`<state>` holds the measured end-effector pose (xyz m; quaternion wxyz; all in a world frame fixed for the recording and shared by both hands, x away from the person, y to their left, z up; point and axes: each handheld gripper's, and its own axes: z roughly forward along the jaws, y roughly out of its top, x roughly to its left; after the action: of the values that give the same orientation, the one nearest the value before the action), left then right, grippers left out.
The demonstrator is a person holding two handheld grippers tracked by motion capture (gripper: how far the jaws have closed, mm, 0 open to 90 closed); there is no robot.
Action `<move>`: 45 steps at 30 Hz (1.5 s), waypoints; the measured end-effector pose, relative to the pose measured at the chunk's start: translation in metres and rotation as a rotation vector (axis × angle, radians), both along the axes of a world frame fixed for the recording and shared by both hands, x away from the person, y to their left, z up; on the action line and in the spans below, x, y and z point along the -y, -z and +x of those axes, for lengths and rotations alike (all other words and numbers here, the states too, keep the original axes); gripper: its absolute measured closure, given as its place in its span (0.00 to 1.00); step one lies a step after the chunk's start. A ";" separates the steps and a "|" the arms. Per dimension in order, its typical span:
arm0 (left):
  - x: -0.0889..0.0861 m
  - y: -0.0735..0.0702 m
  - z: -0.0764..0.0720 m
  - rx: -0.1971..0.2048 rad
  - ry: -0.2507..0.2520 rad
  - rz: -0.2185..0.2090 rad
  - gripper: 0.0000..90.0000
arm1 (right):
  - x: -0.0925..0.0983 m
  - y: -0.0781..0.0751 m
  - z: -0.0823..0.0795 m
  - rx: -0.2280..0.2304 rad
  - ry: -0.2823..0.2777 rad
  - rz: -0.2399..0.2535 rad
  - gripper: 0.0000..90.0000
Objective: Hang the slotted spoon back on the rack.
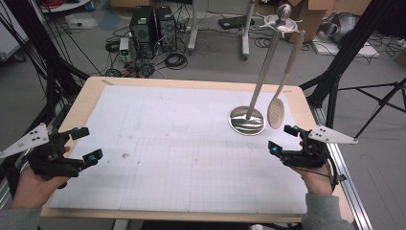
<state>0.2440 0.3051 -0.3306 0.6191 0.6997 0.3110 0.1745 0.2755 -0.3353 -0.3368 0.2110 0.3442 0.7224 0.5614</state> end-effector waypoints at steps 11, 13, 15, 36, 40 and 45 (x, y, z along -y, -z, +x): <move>-0.002 -0.001 0.002 0.002 -0.009 -0.002 0.04 | 0.011 -0.003 -0.011 0.015 0.003 0.012 0.12; -0.003 -0.001 0.002 0.002 -0.010 -0.001 0.04 | 0.013 -0.002 -0.013 0.017 0.006 0.018 0.12; -0.003 -0.001 0.002 0.004 -0.014 -0.002 0.04 | 0.016 -0.001 -0.014 0.011 0.002 0.012 0.12; 0.000 -0.001 0.002 0.029 -0.019 -0.002 0.04 | 0.028 0.013 -0.031 -0.003 0.002 0.000 0.12; -0.001 0.000 0.002 0.045 -0.018 0.004 0.04 | 0.032 0.014 -0.033 0.016 0.007 0.007 0.12; 0.000 0.002 0.002 0.049 -0.011 0.008 0.04 | 0.039 0.013 -0.035 0.036 0.029 0.034 0.12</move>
<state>0.2461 0.3046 -0.3326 0.6228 0.6958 0.2991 0.1961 0.2402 -0.3747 -0.3497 0.2260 0.3480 0.7039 0.5766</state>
